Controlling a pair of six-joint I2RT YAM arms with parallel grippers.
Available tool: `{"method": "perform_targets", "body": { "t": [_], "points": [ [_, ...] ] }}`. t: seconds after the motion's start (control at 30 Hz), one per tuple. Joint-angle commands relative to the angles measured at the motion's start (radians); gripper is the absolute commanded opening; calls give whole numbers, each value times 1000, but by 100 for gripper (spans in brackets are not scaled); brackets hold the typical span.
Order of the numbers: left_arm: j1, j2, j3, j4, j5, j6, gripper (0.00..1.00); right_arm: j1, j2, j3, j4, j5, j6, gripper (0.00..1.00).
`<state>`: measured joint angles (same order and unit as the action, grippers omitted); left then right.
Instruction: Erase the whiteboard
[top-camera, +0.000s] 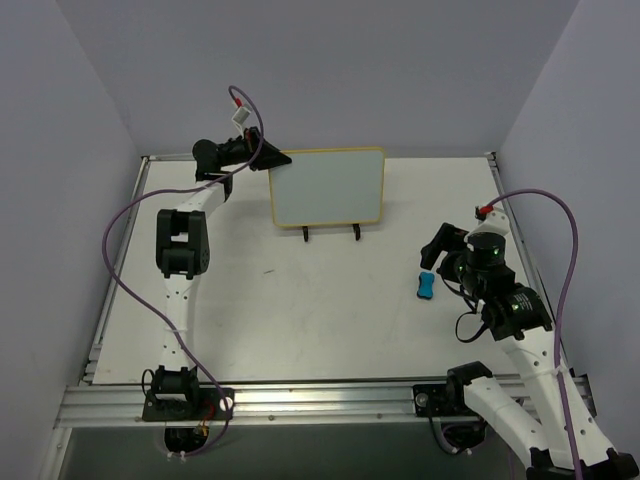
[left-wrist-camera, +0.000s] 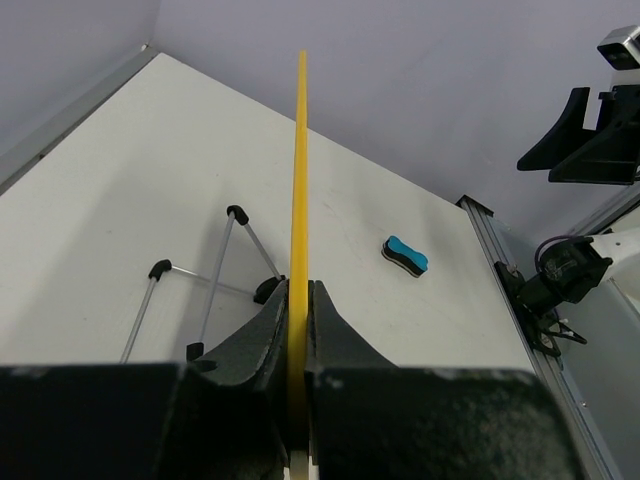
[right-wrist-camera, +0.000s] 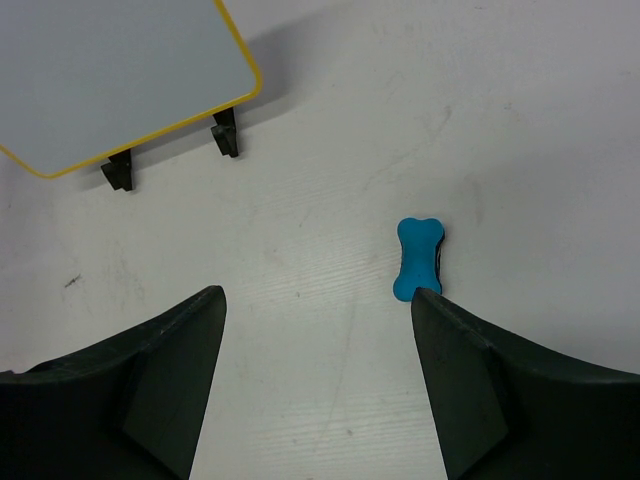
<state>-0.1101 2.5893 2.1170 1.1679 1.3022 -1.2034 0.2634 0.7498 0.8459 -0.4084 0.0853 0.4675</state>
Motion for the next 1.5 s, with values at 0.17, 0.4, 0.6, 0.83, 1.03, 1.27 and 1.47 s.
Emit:
{"method": "perform_targets", "body": {
  "t": [0.17,0.4,0.6,0.83,1.03,1.27,1.47],
  "points": [
    [0,5,15,127,-63,-33,2,10,8,4,28,-12,-20,70],
    [0,35,29,168,-47,-74,2,10,6,1,31,-16,-21,70],
    [0,49,34,177,-50,-77,2,11,6,2,31,-16,-21,70],
    [0,43,9,187,-37,-70,2,11,11,1,34,-21,-23,71],
    [0,40,-2,161,-47,-53,2,11,10,-1,36,-21,-23,71],
    [-14,28,-5,161,-50,-56,2,11,10,-2,36,-22,-23,71],
    [-26,32,-2,151,-38,-51,3,11,3,-4,39,-24,-23,71]
  ]
}}
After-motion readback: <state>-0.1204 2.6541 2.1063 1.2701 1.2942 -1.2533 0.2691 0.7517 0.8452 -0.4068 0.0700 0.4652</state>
